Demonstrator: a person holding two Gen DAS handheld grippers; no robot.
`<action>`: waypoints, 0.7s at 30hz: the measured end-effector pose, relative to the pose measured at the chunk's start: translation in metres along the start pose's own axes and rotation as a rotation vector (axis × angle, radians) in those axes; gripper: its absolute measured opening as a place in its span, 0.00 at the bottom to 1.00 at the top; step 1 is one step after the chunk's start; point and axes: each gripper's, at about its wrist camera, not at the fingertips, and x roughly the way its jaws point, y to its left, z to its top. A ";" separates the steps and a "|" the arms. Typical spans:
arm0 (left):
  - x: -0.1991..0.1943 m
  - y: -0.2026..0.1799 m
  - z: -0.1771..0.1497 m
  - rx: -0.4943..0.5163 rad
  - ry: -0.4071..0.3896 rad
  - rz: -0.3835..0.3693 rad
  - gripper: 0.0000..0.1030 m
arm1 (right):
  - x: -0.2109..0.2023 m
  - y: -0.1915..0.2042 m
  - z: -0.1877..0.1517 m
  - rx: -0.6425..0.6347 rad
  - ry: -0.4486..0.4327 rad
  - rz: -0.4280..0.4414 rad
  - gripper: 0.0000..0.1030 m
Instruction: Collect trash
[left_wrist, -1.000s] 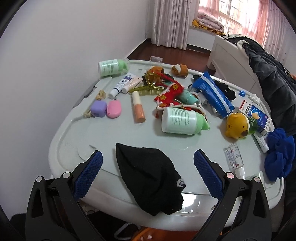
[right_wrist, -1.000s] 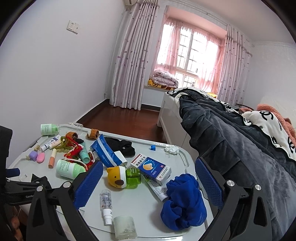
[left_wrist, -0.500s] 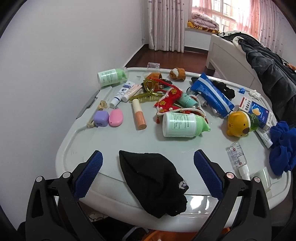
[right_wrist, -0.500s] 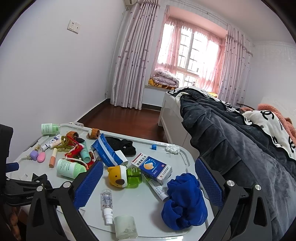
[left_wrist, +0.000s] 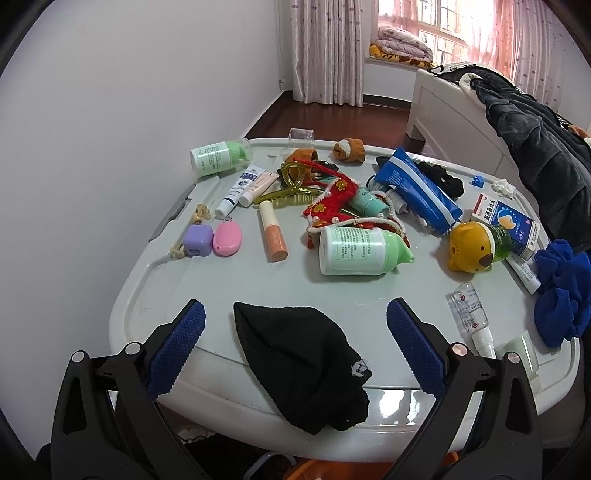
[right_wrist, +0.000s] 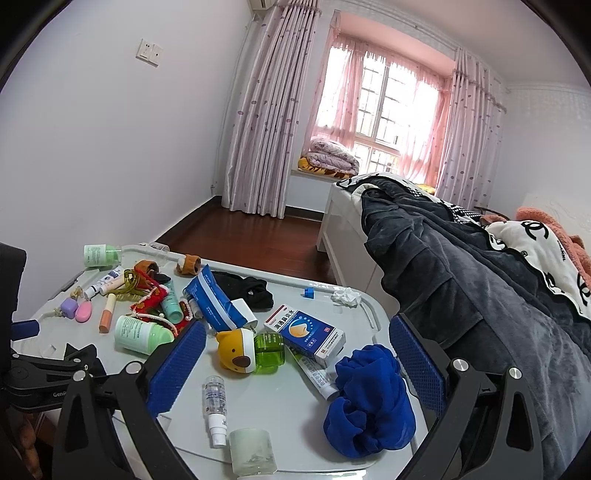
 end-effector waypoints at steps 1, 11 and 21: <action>0.000 0.000 0.000 0.001 -0.001 0.001 0.93 | 0.000 0.000 0.000 0.000 0.000 0.002 0.95; 0.001 -0.001 0.000 0.000 0.001 -0.004 0.93 | 0.000 0.000 0.000 0.000 0.001 0.000 0.95; -0.001 0.009 0.001 -0.015 -0.021 -0.018 0.93 | -0.002 -0.003 -0.003 -0.002 -0.015 -0.014 0.95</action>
